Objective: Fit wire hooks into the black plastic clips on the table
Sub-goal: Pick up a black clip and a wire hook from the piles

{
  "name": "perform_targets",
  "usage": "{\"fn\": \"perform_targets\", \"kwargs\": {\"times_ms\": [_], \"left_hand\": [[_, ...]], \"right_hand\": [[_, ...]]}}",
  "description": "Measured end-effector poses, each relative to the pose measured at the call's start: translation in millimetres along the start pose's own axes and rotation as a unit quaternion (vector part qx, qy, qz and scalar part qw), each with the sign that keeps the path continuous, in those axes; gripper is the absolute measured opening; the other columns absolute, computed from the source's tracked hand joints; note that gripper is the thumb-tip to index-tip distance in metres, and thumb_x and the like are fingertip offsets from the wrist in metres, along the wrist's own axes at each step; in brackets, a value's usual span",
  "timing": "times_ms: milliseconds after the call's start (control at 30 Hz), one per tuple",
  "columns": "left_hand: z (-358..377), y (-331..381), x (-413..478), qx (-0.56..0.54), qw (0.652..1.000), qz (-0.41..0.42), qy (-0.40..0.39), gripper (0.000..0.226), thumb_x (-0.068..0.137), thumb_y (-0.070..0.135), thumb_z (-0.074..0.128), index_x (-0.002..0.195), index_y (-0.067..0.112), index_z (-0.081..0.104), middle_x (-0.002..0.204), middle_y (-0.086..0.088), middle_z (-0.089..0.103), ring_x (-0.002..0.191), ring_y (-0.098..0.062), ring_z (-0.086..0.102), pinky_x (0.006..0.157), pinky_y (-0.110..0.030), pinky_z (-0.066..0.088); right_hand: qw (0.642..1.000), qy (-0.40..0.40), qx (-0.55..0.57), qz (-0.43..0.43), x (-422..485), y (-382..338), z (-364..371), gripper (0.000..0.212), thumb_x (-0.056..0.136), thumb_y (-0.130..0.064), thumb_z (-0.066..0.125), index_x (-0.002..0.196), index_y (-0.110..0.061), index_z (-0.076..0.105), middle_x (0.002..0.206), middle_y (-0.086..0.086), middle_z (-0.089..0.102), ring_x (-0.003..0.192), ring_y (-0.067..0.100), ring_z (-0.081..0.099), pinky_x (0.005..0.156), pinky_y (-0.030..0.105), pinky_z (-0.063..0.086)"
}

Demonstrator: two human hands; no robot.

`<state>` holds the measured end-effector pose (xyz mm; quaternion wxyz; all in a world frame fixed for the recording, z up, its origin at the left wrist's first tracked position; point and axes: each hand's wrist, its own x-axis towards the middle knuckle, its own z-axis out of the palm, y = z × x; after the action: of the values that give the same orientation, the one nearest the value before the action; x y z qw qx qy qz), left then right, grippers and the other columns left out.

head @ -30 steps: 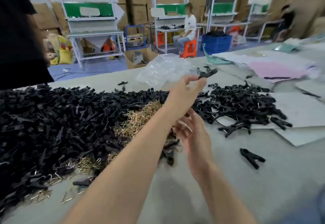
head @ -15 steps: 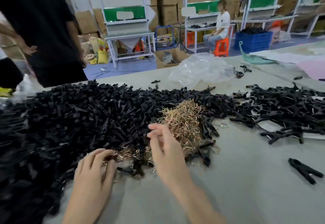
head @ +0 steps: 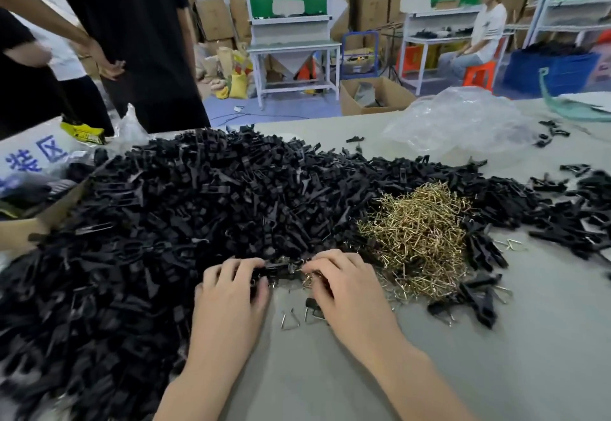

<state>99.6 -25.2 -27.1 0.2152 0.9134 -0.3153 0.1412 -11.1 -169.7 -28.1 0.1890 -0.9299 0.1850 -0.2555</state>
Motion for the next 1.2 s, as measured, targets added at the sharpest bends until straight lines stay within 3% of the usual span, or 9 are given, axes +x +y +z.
{"fn": "perform_targets", "kwargs": {"times_ms": [233, 333, 400, 533, 800, 1000, 1100, 1200], "left_hand": [[3, -2, -1, 0.017, 0.999, 0.029, 0.02, 0.033, 0.086, 0.024, 0.073, 0.119, 0.021, 0.069, 0.11, 0.001, 0.066, 0.104, -0.029, 0.057, 0.082, -0.046, 0.049], [4, -4, -1, 0.001, 0.999, 0.03, 0.02, 0.025, 0.088, 0.028, 0.07, 0.113, 0.024, 0.068, 0.111, 0.004, 0.062, 0.105, -0.025, 0.057, 0.088, -0.043, 0.045], [5, -3, -1, -0.016, 0.999, 0.041, 0.022, 0.024, 0.089, 0.032, 0.068, 0.111, 0.023, 0.067, 0.12, 0.003, 0.06, 0.112, -0.024, 0.056, 0.094, -0.043, 0.043], [5, 1, -3, 0.011, 0.996, 0.085, 0.005, 0.041, 0.095, 0.039, 0.059, 0.133, 0.025, 0.061, 0.139, -0.001, 0.058, 0.13, -0.024, 0.052, 0.105, -0.044, 0.04], [4, 2, -4, 0.013, 0.996, 0.089, 0.014, 0.021, 0.088, 0.038, 0.066, 0.107, 0.029, 0.066, 0.109, 0.005, 0.063, 0.101, -0.022, 0.06, 0.089, -0.042, 0.046], [2, 2, -3, -0.041, 0.994, 0.102, 0.005, 0.019, 0.089, 0.037, 0.066, 0.105, 0.029, 0.061, 0.106, 0.014, 0.06, 0.099, -0.015, 0.058, 0.088, -0.029, 0.036], [0, 6, -3, -0.096, 0.991, 0.089, -0.01, 0.017, 0.092, 0.037, 0.064, 0.107, 0.031, 0.061, 0.107, 0.02, 0.059, 0.1, -0.006, 0.053, 0.09, -0.02, 0.024], [-3, 9, -4, -0.126, 0.988, 0.083, -0.017, 0.017, 0.096, 0.038, 0.054, 0.112, 0.032, 0.059, 0.11, 0.023, 0.056, 0.101, 0.005, 0.048, 0.095, -0.021, 0.026]], "right_hand": [[0.999, -0.007, 0.032, -0.001, 0, 2, -1, 0.025, 0.102, -0.02, 0.051, 0.116, -0.036, 0.064, 0.114, -0.023, 0.06, 0.098, 0.004, 0.053, 0.092, 0.03, 0.039], [0.999, -0.005, 0.045, 0.003, 0, 2, -2, 0.027, 0.102, -0.019, 0.05, 0.117, -0.035, 0.065, 0.114, -0.022, 0.06, 0.098, 0.004, 0.053, 0.093, 0.029, 0.04], [0.999, -0.002, 0.045, 0.004, -1, 1, -2, 0.026, 0.101, -0.019, 0.051, 0.117, -0.034, 0.065, 0.113, -0.022, 0.06, 0.098, 0.005, 0.054, 0.093, 0.03, 0.04], [0.999, 0.006, 0.047, 0.007, -1, 0, -1, 0.026, 0.101, -0.02, 0.049, 0.118, -0.033, 0.065, 0.114, -0.022, 0.06, 0.102, 0.005, 0.051, 0.095, 0.03, 0.042], [0.999, 0.007, 0.042, 0.005, -4, 1, 1, 0.024, 0.1, -0.028, 0.053, 0.119, -0.032, 0.066, 0.128, -0.017, 0.055, 0.117, 0.007, 0.047, 0.103, 0.025, 0.035], [0.999, -0.027, 0.019, 0.001, -3, 2, 3, 0.038, 0.097, -0.048, 0.044, 0.127, -0.034, 0.062, 0.137, -0.015, 0.05, 0.126, 0.008, 0.041, 0.106, 0.025, 0.03], [1.0, -0.02, 0.016, 0.002, -2, 3, 4, 0.037, 0.097, -0.048, 0.044, 0.124, -0.032, 0.063, 0.134, -0.014, 0.052, 0.126, 0.009, 0.043, 0.104, 0.026, 0.031], [1.0, -0.013, 0.017, 0.007, -2, 5, 5, 0.026, 0.097, -0.042, 0.055, 0.12, -0.032, 0.066, 0.13, -0.015, 0.054, 0.124, 0.009, 0.045, 0.104, 0.026, 0.033]]}}
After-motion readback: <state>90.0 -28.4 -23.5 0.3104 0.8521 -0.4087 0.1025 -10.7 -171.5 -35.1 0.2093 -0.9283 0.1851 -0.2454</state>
